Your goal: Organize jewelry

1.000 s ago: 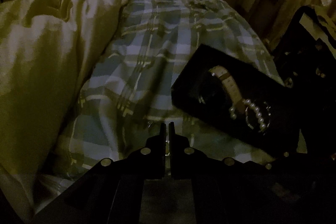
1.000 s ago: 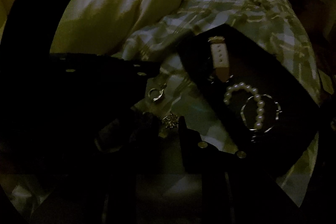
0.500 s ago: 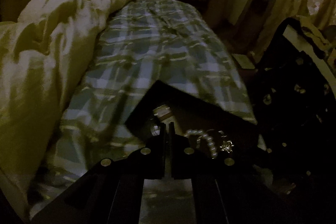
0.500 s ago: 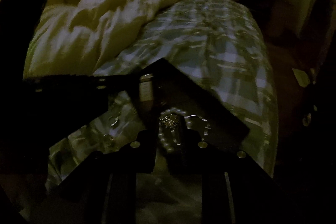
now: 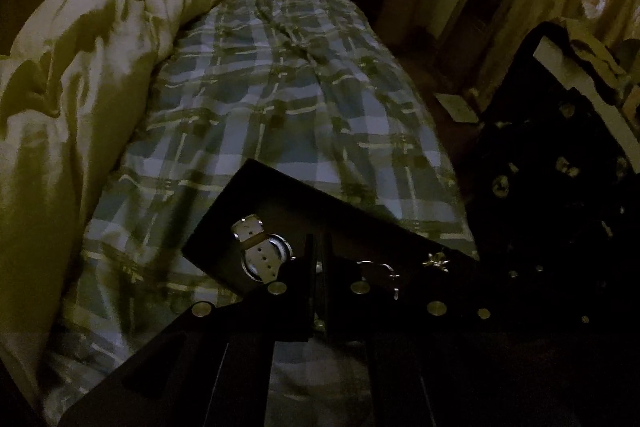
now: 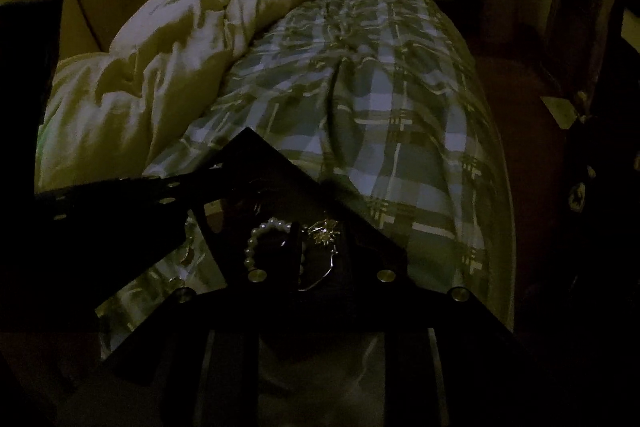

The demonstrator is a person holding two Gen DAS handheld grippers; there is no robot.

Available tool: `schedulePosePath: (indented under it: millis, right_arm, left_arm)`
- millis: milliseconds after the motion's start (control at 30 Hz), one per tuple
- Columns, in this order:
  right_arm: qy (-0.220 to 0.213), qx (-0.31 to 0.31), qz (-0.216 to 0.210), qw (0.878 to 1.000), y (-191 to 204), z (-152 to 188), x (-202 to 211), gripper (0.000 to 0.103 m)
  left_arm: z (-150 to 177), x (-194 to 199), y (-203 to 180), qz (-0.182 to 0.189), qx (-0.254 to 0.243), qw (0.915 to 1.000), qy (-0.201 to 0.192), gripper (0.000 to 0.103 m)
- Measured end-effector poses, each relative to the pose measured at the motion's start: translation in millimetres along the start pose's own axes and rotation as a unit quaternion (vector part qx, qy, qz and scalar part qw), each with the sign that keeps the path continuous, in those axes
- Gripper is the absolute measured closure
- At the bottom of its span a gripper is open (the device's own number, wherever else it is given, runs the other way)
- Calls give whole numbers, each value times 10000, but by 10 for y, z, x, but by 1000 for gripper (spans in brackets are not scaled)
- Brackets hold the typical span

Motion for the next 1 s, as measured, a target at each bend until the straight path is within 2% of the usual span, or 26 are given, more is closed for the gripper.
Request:
schedulePosePath:
  millis: [33, 67, 133, 267, 300, 367, 433, 467, 633, 733, 833, 1000]
  right_arm:
    - [16, 28, 22, 10000, 4, 6, -14, 82]
    - [25, 50, 52, 10000, 2, 14, -26, 82]
    - [75, 93, 115, 9999, 4, 30, -55, 81]
    - [99, 65, 141, 9998, -12, 38, -73, 79]
    - [112, 50, 171, 9998, -29, 43, -82, 70]
    - [108, -29, 153, 9998, -47, 46, -88, 57]
    - [97, -68, 52, 9999, -18, 52, -76, 56]
    - [92, -4, 47, 9999, 10, 57, -72, 56]
    - [-33, 152, -264, 9995, 209, 55, 6, 56]
    - [-79, 288, -490, 9984, 383, 75, 50, 56]
    - [-12, 398, -810, 9959, 585, 141, 47, 56]
    - [171, 732, -1151, 9905, 931, 296, -16, 56]
  left_arm:
    - [6, -9, 15, -48, 0, 10000, 11, 94]
    - [15, -26, 41, -92, 24, 9999, 33, 82]
    - [19, -41, 96, -152, 113, 9998, 38, 65]
    - [4, -37, 136, -172, 164, 9997, 14, 63]
    - [6, -31, 150, -185, 179, 9997, 5, 62]
    - [17, -18, 193, -175, 271, 9995, -5, 54]
    - [41, 9, 288, -159, 423, 9990, -8, 44]
    - [50, 27, 340, -153, 486, 9987, -15, 43]
    - [101, 144, 768, -127, 982, 9951, -63, 42]
    - [151, 212, 1049, -141, 1207, 9926, -80, 46]
    - [207, 235, 1195, -141, 1223, 9924, -8, 58]
    - [364, 205, 1214, -82, 846, 9960, 258, 66]
Point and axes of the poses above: each gripper's, at about its wrist camera, not at the fingertips, and x roughly against the way its jaws point, y to its left, z to its underside, the point moved 10 cm from there along -x, roughly the way its jaws point, and after that the axes turned 6 degrees about z, right-handed, at the moved point
